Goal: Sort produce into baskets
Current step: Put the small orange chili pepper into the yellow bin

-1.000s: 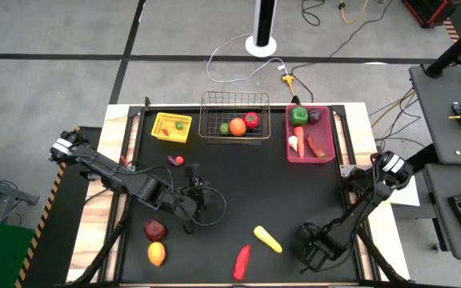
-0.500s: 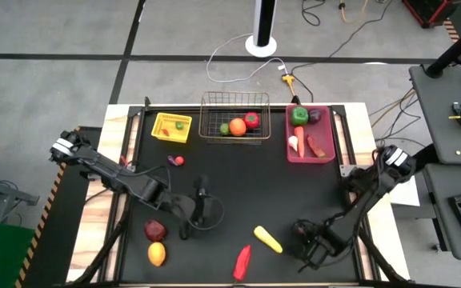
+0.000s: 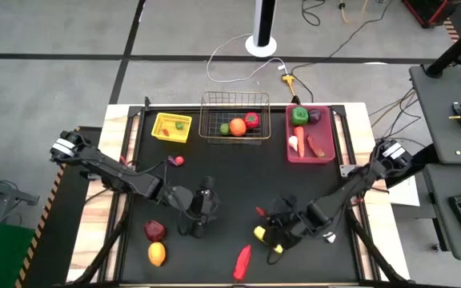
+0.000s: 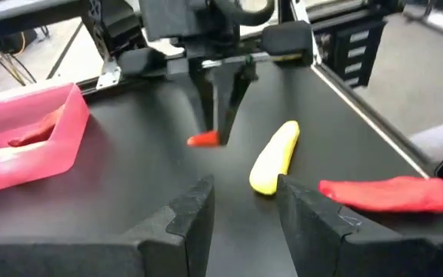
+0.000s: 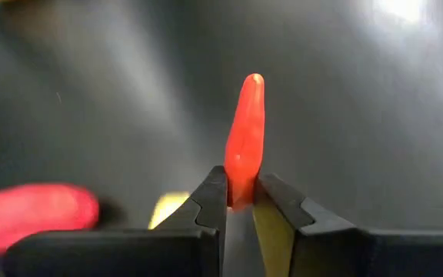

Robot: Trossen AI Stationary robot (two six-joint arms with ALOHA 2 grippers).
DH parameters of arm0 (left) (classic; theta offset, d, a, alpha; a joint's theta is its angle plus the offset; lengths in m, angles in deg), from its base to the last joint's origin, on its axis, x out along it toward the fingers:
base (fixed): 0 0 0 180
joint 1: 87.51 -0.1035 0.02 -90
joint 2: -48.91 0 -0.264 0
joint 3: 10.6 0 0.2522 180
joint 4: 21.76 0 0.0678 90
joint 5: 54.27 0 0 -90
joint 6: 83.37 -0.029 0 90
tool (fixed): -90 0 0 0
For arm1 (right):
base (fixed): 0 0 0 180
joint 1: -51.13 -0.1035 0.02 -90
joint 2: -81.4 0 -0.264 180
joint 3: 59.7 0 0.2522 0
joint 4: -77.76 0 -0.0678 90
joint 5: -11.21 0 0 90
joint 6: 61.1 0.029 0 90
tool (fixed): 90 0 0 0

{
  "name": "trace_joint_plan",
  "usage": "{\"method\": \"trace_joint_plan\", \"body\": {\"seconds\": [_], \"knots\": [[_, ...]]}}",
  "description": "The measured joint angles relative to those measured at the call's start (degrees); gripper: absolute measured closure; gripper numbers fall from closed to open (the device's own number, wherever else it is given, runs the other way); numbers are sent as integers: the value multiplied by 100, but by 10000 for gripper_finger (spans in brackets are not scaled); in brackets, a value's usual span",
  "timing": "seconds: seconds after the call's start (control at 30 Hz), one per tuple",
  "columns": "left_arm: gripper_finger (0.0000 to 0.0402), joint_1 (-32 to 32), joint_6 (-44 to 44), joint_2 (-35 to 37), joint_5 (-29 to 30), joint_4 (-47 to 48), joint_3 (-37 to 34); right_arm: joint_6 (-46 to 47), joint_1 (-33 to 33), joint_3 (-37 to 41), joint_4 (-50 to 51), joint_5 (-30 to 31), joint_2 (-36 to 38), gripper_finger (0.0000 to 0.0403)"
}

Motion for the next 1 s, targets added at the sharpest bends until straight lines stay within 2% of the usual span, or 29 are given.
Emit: {"method": "trace_joint_plan", "body": {"seconds": [0.1,0.2,0.3,0.47,0.63,0.8,1.0], "knots": [[277,-47,115,0,-18,-378,-186,-1269,180,5,-810,341,0,360],[277,-80,183,0,-19,-679,-357,-2428,375,5,-1708,405,0,360],[277,-101,199,0,24,-924,-441,-3438,536,5,-2440,294,0,360],[277,-190,452,0,512,-998,-438,-4499,633,9,-3024,60,0,360],[277,-196,460,0,398,-1267,-425,-4899,695,9,-3142,12,0,360],[277,-207,401,-14,-152,-1420,-425,-5058,775,9,-3194,4,0,360],[277,-258,497,-21,10,-1547,-420,-5328,794,9,-3280,-116,0,360]]}}
